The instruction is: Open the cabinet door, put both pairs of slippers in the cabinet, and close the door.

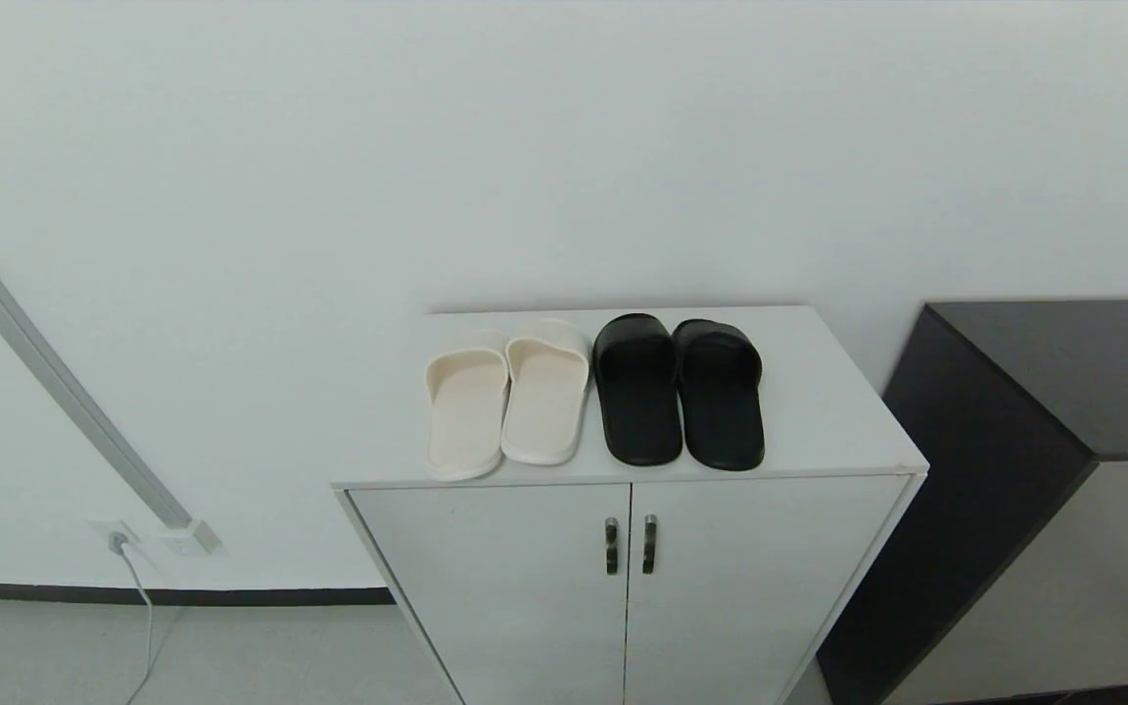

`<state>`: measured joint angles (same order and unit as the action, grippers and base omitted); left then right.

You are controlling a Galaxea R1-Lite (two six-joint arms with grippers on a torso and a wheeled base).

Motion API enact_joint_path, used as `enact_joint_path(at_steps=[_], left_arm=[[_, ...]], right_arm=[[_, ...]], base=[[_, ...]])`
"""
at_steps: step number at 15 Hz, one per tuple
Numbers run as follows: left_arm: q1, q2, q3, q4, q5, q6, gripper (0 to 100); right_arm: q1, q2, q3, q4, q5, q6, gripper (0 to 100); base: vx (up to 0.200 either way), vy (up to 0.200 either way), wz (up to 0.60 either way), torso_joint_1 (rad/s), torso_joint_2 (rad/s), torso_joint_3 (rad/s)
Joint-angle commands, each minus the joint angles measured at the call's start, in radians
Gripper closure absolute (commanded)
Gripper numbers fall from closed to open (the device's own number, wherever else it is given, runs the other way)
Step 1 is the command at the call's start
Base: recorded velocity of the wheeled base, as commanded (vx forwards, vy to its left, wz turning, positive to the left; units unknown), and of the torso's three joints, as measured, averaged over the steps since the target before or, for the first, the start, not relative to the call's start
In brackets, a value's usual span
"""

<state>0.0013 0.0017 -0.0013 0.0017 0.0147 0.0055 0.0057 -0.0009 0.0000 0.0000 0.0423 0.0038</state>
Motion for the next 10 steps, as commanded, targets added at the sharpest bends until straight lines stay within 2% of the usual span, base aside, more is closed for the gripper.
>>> enact_joint_path(at_steps=[1,7,9,10], left_arm=[[0.000,0.000,0.000,0.000,-0.001,0.001,100],[0.000,0.000,0.000,0.000,0.001,0.001,100],[0.000,0.000,0.000,0.000,-0.001,0.002,100],[0.000,0.000,0.000,0.000,-0.001,0.004,100]], right_arm=[[0.000,0.001,0.000,0.000,0.001,-0.001,0],[0.000,0.001,0.000,0.000,-0.001,-0.004,0],[-0.004,0.001,-0.003,-0.012,-0.044,-0.004,0],[0.002,0.030,-0.181,-0.044,-0.073,0.041,0]], base=[[0.000,0.000,0.00,0.000,0.00,0.000],[0.000,0.000,0.00,0.000,0.00,0.000],[0.000,0.000,0.00,0.000,0.00,0.000],[0.000,0.000,0.00,0.000,0.00,0.000]])
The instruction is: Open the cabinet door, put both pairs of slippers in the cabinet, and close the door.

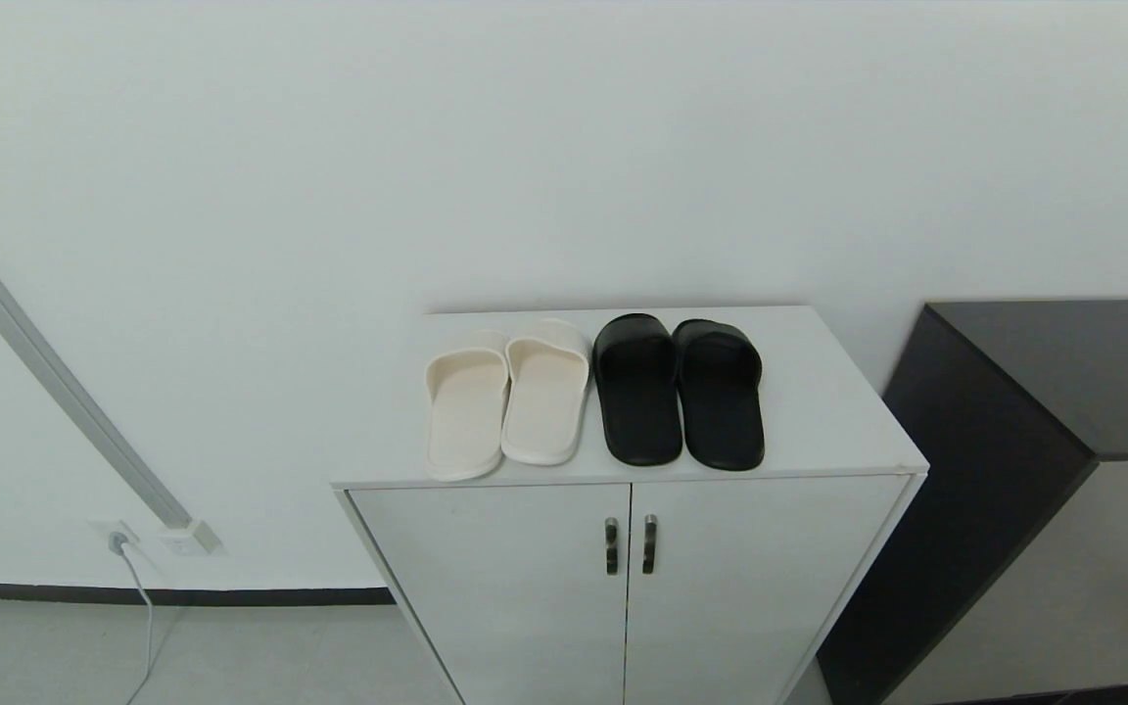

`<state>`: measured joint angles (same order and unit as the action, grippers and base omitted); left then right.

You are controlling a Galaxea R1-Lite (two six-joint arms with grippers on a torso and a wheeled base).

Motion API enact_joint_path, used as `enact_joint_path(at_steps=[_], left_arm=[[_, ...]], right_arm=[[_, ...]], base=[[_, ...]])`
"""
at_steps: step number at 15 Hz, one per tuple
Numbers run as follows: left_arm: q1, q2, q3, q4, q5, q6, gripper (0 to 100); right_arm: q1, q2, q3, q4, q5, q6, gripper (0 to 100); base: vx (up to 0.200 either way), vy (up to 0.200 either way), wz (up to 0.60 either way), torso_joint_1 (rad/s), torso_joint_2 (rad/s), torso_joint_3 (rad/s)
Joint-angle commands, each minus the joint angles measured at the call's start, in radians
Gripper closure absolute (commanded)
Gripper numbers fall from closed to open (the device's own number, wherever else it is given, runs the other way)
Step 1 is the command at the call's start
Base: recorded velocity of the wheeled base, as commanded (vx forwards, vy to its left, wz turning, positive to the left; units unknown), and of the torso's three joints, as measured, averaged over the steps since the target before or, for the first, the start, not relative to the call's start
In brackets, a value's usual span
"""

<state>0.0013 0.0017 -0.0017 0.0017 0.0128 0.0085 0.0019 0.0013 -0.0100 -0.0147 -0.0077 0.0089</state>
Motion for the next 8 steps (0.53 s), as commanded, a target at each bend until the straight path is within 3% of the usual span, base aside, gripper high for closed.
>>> enact_joint_path(at_steps=[1,2,4,6,8], left_arm=[[-0.001,0.000,0.000,0.000,0.001,0.001,100],[0.000,0.000,0.000,0.000,0.001,0.002,100],[0.000,0.000,0.002,0.000,0.001,0.002,100],[0.000,0.000,0.002,0.000,0.001,0.002,100],[0.000,0.000,0.002,0.000,0.001,0.002,100]], right_arm=[[0.013,0.097,-0.304,0.045,-0.015,0.060,0],[0.015,0.180,-0.347,0.144,0.054,0.011,0],[0.013,0.347,-0.332,0.134,0.152,-0.017,0],[0.038,0.609,-0.327,-0.010,0.204,-0.010,0],[0.141,0.821,-0.338,-0.203,0.206,0.046,0]], base=[[0.000,0.000,0.00,0.000,0.00,0.000],[0.000,0.000,0.00,0.000,0.00,0.000],[0.000,0.000,0.00,0.000,0.00,0.000],[0.000,0.000,0.00,0.000,0.00,0.000],[0.000,0.000,0.00,0.000,0.00,0.000]])
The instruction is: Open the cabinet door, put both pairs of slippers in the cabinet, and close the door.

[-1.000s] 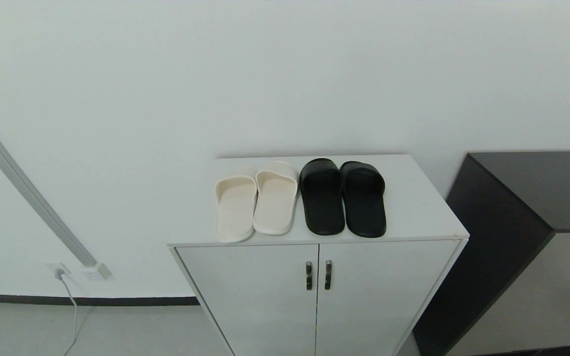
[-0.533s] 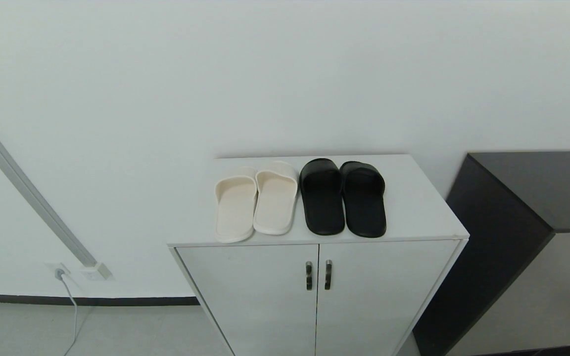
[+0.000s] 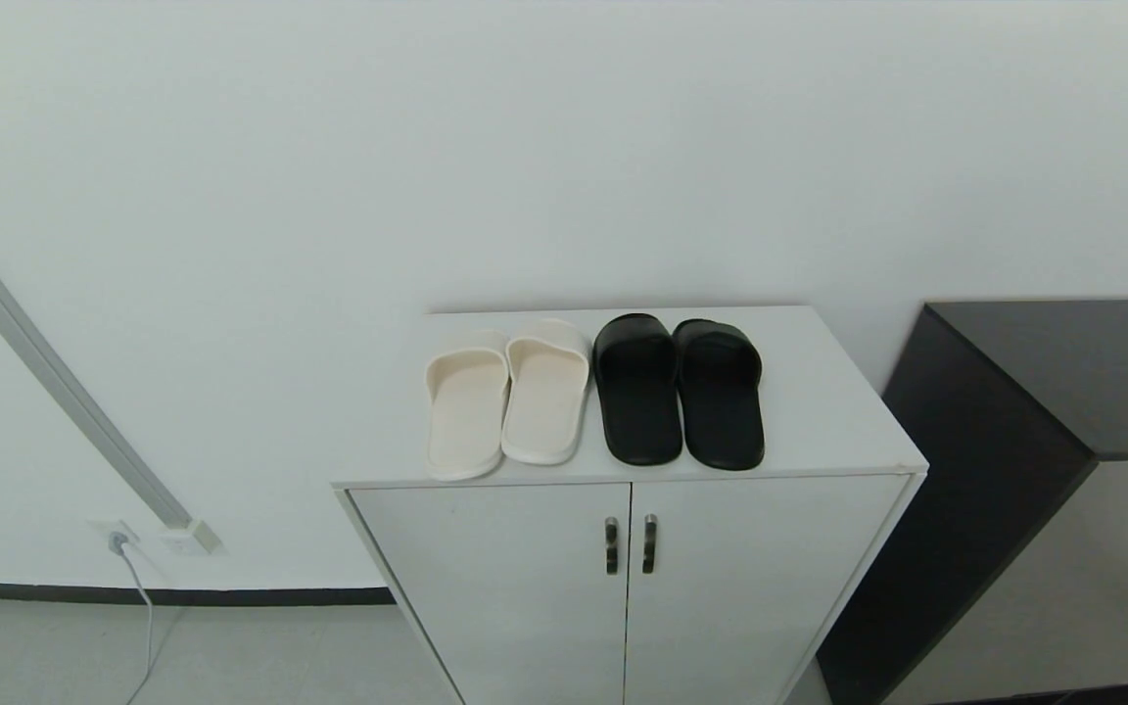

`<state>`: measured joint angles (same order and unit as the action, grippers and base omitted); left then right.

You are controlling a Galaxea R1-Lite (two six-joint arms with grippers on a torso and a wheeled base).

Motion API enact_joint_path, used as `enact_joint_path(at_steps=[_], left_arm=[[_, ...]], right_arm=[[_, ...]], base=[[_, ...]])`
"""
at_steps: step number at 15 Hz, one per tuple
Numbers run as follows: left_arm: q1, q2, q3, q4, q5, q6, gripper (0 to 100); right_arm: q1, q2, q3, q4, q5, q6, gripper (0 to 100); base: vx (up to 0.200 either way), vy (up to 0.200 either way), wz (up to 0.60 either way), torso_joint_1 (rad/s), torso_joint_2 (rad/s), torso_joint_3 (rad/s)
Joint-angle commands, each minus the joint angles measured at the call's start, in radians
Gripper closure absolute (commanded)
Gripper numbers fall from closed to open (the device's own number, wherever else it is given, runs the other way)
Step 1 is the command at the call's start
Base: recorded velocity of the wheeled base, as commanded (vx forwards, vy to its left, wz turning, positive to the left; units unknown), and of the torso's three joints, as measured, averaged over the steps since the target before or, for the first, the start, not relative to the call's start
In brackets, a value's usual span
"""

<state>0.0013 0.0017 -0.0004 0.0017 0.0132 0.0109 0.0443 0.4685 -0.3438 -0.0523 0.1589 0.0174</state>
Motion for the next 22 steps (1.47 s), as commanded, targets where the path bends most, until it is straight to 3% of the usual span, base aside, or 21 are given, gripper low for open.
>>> enact_joint_path(at_steps=[1,4,11,17,22], left_arm=[[0.000,0.000,-0.001,0.000,0.001,0.000,100],[0.000,0.000,0.000,0.000,0.001,0.000,100],[-0.001,0.001,-0.001,0.000,0.001,0.000,100],[0.000,0.000,-0.001,0.000,0.001,0.000,100],[0.000,0.000,-0.001,0.000,0.001,0.000,100]], right_arm=[[0.161,0.441,-0.011,-0.258,0.017,0.068,0],[0.352,0.611,-0.060,-0.397,-0.141,0.131,0],[0.671,0.894,-0.351,-0.405,-0.447,0.147,0],[0.746,1.234,-0.650,-0.422,-0.707,0.197,0],[0.747,1.406,-0.836,-0.422,-0.794,0.196,0]], base=[[0.000,0.000,0.00,0.000,0.00,0.000],[0.000,0.000,0.00,0.000,0.00,0.000],[0.000,0.000,0.00,0.000,0.00,0.000],[0.000,0.000,0.00,0.000,0.00,0.000],[0.000,0.000,0.00,0.000,0.00,0.000]])
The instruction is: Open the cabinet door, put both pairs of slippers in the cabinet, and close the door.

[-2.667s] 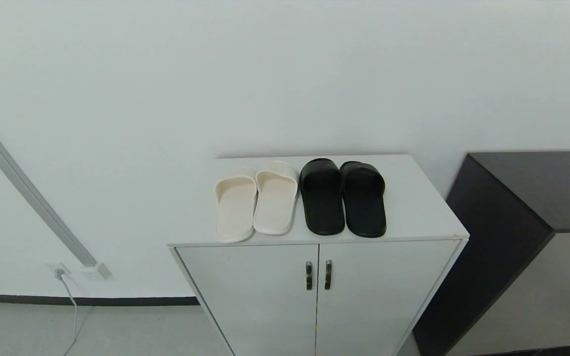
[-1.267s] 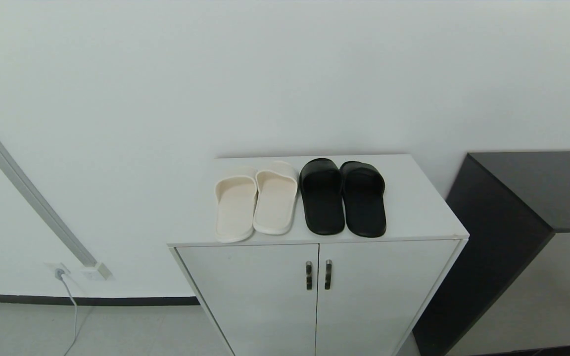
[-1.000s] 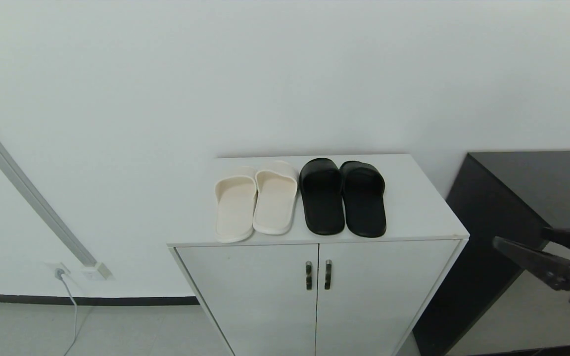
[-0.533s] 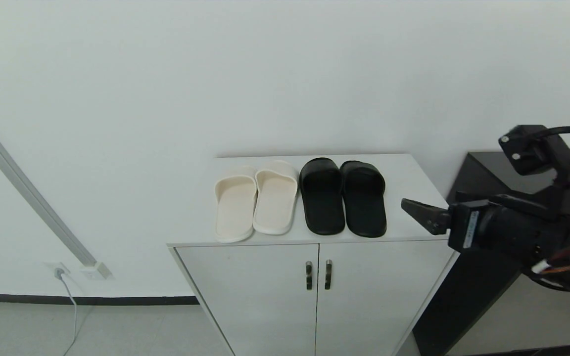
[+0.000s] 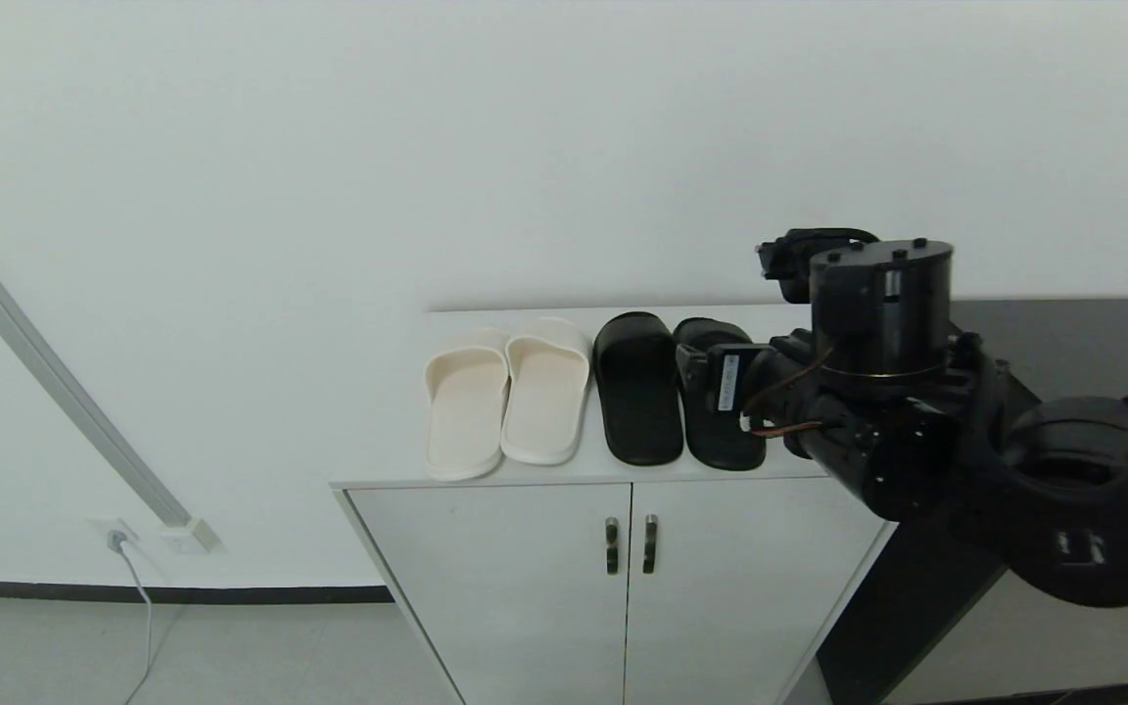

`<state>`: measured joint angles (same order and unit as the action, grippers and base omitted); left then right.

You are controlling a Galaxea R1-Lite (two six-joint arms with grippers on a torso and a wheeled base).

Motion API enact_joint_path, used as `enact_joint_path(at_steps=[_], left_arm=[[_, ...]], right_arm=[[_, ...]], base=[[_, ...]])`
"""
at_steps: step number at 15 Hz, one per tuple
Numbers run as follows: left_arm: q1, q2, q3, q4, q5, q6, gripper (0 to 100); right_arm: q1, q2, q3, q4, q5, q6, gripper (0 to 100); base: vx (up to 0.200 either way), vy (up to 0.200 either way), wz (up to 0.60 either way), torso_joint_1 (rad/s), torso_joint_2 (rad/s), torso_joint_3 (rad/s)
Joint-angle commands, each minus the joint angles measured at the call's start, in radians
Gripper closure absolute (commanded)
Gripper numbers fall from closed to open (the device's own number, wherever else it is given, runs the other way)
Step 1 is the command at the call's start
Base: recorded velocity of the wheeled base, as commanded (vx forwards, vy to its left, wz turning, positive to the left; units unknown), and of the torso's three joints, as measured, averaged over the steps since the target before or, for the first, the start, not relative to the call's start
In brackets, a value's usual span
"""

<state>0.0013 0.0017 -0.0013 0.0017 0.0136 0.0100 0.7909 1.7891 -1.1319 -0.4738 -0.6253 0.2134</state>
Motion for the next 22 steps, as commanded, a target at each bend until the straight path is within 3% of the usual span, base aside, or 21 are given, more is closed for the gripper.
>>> enact_joint_path(at_steps=[1,4,11,21,22], left_arm=[[0.000,0.000,0.001,0.000,0.000,-0.001,100],[0.000,0.000,0.001,0.000,0.000,-0.001,100],[0.000,0.000,0.000,0.000,0.000,-0.002,100],[0.000,0.000,0.000,0.000,0.000,-0.002,100],[0.000,0.000,0.000,0.000,0.000,-0.002,100]], right_arm=[[-0.001,0.113,-0.074,0.000,-0.016,0.000,0],[-0.002,0.153,-0.098,-0.009,-0.017,0.001,0],[-0.099,0.386,-0.313,-0.035,-0.005,-0.020,0],[-0.136,0.526,-0.523,-0.032,0.042,-0.068,0],[-0.137,0.529,-0.529,-0.032,0.044,-0.068,100]], base=[[0.000,0.000,0.00,0.000,0.00,0.000],[0.000,0.000,0.00,0.000,0.00,0.000],[0.000,0.000,0.00,0.000,0.00,0.000],[0.000,0.000,0.00,0.000,0.00,0.000],[0.000,0.000,0.00,0.000,0.00,0.000]])
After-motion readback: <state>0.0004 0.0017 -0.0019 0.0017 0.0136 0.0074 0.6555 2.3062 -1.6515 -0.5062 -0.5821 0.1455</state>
